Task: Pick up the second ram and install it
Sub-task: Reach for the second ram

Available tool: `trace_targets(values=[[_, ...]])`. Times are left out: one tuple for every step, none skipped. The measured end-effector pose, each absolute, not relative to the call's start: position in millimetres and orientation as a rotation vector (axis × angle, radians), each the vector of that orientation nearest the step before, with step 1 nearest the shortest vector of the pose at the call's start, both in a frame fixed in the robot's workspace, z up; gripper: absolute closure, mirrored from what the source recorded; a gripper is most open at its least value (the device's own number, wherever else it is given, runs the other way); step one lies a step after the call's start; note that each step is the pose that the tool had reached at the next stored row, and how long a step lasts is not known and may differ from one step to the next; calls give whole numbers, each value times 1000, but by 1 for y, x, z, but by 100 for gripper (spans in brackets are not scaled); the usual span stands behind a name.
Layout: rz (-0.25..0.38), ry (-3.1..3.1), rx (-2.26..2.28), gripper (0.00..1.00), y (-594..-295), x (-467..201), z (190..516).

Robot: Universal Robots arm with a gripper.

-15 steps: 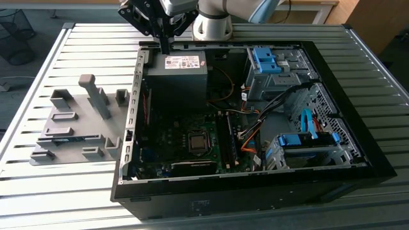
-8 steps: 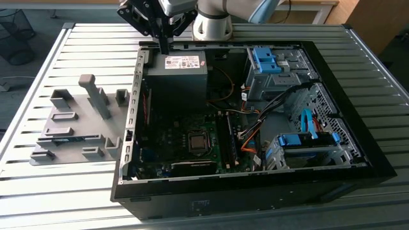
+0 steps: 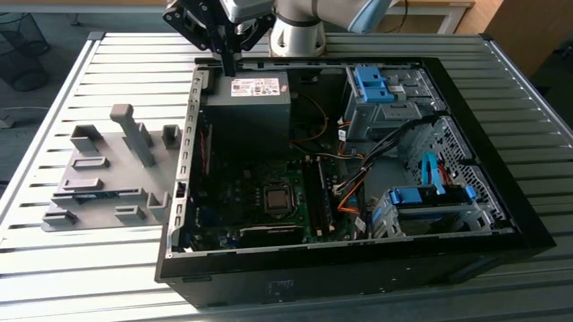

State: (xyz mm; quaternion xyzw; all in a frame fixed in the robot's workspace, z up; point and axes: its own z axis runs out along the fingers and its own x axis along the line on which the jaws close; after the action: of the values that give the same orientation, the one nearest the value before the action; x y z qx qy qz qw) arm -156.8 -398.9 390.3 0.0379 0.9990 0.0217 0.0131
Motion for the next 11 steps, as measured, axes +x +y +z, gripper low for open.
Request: trace_targets(values=[[68,3112,118,89,-399,-157,390],[68,3112,118,89,-399,-157,390],[68,3112,118,89,-399,-157,390],[68,3112,118,89,-399,-158,390],[68,3112,118,89,-399,-158,390],[68,3112,118,89,-399,-158,390],[68,3112,118,89,-399,-158,390],[68,3112,118,89,-399,-158,390],[68,3112,118,89,-399,-159,390],[68,3112,118,89,-399,-159,390],[68,3113,118,89,-399,-159,390]])
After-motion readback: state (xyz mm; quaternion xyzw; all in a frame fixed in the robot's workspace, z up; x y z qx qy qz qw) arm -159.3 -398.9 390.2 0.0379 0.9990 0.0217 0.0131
